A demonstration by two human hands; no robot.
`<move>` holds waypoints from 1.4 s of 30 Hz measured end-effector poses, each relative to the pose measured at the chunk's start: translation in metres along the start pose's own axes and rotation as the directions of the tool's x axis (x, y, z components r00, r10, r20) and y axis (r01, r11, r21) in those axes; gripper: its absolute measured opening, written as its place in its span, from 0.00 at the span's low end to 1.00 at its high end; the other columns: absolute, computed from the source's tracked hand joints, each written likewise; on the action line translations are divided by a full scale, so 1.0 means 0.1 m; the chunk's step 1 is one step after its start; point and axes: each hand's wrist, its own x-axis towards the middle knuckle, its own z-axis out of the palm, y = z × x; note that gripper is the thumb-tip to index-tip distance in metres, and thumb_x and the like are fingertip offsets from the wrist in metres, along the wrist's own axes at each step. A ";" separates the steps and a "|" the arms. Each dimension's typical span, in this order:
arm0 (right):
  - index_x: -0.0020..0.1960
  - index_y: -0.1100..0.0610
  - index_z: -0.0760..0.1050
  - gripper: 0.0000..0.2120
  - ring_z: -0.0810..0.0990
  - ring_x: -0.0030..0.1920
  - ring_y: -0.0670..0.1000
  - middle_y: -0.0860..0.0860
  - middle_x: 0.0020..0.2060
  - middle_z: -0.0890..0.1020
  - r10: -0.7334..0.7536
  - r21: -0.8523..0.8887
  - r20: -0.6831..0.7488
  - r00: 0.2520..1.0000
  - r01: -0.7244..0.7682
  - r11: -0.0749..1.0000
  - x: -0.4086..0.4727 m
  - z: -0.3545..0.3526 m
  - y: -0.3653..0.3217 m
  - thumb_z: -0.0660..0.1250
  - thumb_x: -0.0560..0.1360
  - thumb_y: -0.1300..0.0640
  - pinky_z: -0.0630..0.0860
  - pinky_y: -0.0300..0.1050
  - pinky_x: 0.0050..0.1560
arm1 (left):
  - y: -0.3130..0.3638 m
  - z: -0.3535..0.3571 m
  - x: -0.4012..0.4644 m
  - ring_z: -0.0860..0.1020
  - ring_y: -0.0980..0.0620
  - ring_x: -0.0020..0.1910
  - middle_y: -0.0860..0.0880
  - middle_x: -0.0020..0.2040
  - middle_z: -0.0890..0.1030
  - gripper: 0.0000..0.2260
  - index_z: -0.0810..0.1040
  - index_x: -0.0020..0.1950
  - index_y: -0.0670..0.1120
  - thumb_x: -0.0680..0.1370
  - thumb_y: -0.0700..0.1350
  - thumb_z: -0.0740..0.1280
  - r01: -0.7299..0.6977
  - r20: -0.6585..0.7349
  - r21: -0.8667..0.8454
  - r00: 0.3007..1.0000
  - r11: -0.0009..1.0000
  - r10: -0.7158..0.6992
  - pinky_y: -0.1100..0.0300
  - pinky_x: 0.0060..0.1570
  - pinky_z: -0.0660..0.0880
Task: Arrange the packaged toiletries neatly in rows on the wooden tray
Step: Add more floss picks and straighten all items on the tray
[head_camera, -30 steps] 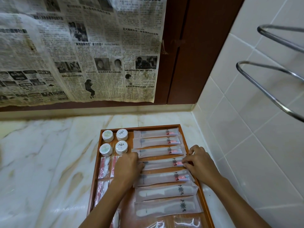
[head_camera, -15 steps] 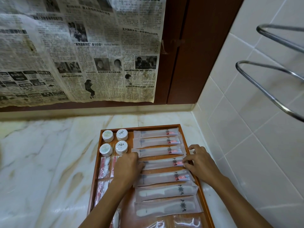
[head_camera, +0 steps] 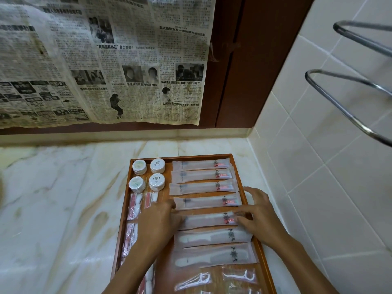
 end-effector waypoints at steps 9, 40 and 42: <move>0.52 0.45 0.84 0.09 0.59 0.72 0.49 0.47 0.72 0.67 -0.010 -0.019 -0.002 1.000 0.010 1.000 -0.09 0.07 -0.01 0.72 0.73 0.46 0.61 0.49 0.71 | -0.07 0.11 -0.17 0.80 0.51 0.44 0.51 0.45 0.83 0.13 0.78 0.55 0.53 0.73 0.55 0.69 -0.002 0.014 -0.050 1.000 0.999 0.003 0.60 0.38 0.75; 0.51 0.48 0.83 0.11 0.44 0.77 0.53 0.49 0.77 0.56 -0.226 -0.367 0.297 0.928 0.330 0.870 0.20 0.08 -0.30 0.62 0.76 0.49 0.46 0.52 0.72 | -0.03 0.14 -0.11 0.78 0.53 0.41 0.52 0.43 0.82 0.10 0.77 0.51 0.51 0.76 0.55 0.68 0.024 -0.019 -0.096 0.999 0.995 -0.026 0.61 0.36 0.71; 0.52 0.47 0.83 0.11 0.44 0.77 0.53 0.49 0.77 0.56 -0.232 -0.364 0.307 0.923 0.339 0.867 0.20 0.07 -0.30 0.62 0.76 0.49 0.46 0.52 0.72 | -0.02 0.15 -0.10 0.77 0.54 0.40 0.52 0.43 0.82 0.09 0.78 0.50 0.51 0.76 0.54 0.68 0.015 -0.020 -0.096 1.000 0.995 -0.017 0.63 0.34 0.68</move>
